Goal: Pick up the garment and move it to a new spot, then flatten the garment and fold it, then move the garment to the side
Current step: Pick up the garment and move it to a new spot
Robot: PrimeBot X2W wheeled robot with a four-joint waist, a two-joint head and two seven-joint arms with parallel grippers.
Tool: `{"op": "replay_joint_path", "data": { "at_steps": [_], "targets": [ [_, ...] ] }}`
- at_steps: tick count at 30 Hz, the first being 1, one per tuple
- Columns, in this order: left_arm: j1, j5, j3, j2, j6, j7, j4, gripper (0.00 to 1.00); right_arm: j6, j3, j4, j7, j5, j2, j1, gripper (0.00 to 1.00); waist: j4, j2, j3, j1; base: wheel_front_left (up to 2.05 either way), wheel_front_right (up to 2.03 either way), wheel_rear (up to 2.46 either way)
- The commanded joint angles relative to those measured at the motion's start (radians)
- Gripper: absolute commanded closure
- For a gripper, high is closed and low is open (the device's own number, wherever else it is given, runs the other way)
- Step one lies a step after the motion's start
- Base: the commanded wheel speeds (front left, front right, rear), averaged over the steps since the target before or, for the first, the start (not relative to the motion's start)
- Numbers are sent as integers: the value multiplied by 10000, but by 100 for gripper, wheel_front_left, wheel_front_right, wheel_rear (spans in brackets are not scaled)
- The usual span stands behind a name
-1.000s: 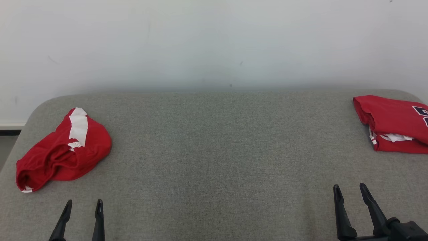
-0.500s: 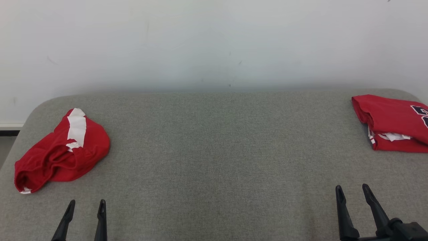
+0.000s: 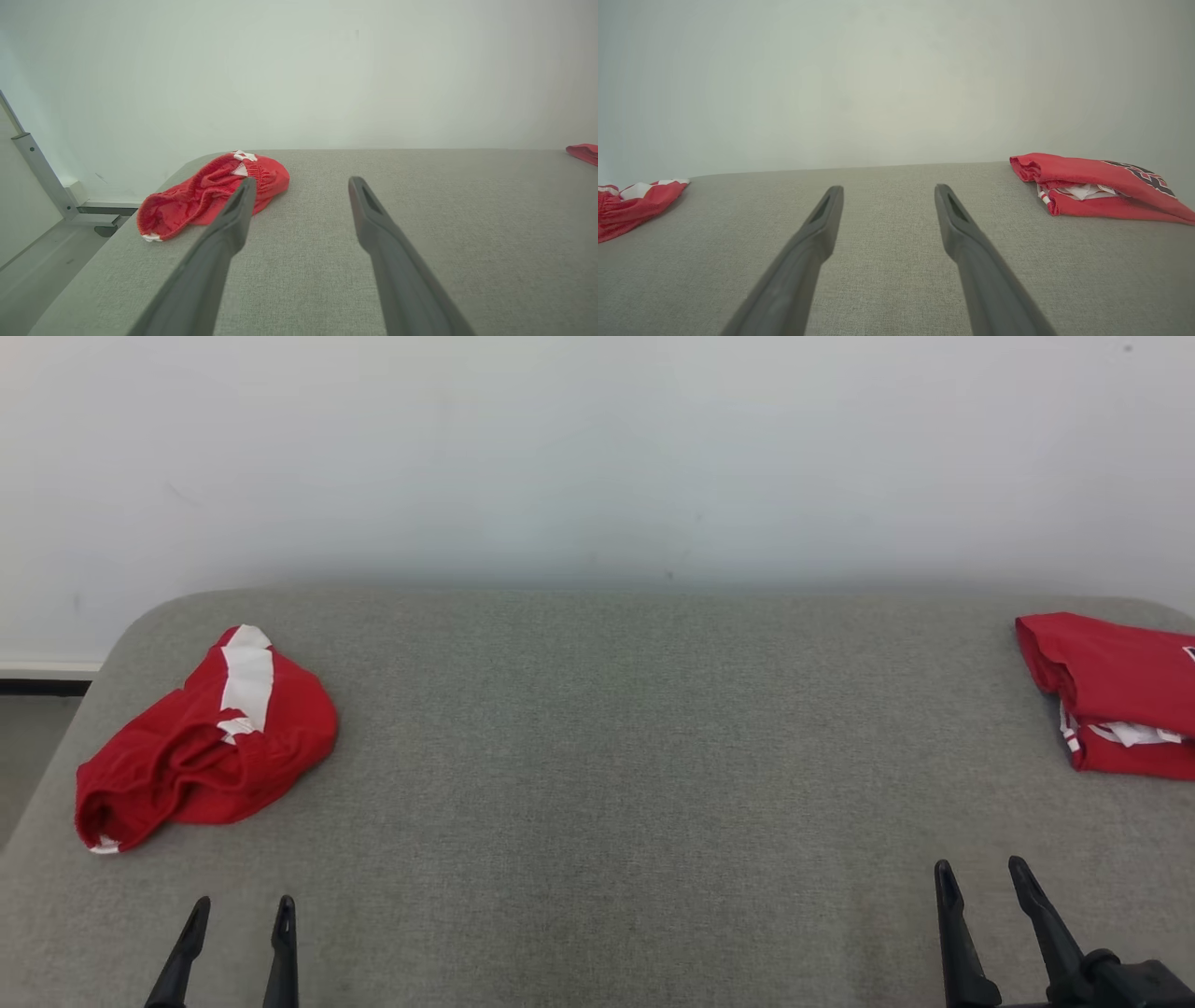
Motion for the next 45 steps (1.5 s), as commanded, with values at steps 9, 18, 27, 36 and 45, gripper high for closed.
{"op": "replay_joint_path", "data": {
  "at_steps": [9,18,27,36,45],
  "targets": [
    [108,-118,101,112,212,215,-30,0,-26,-106,53,-19,-21,171,193,0,1375,0,62,0,0,0,0],
    [-17,-340,208,112,329,180,129,0,-26,-253,50,-48,-58,258,161,0,2870,0,218,0,0,0,0],
    [-56,-349,349,230,491,144,243,0,-26,-312,90,-53,-69,293,66,0,3994,0,231,0,0,0,0],
    [149,-431,533,280,705,68,212,0,-26,-159,96,28,-103,302,-127,0,4566,0,271,0,0,0,0],
    [282,-516,667,293,900,-28,134,0,-26,-51,216,25,-37,194,-299,0,4594,0,343,0,0,0,0]
  ]
}}
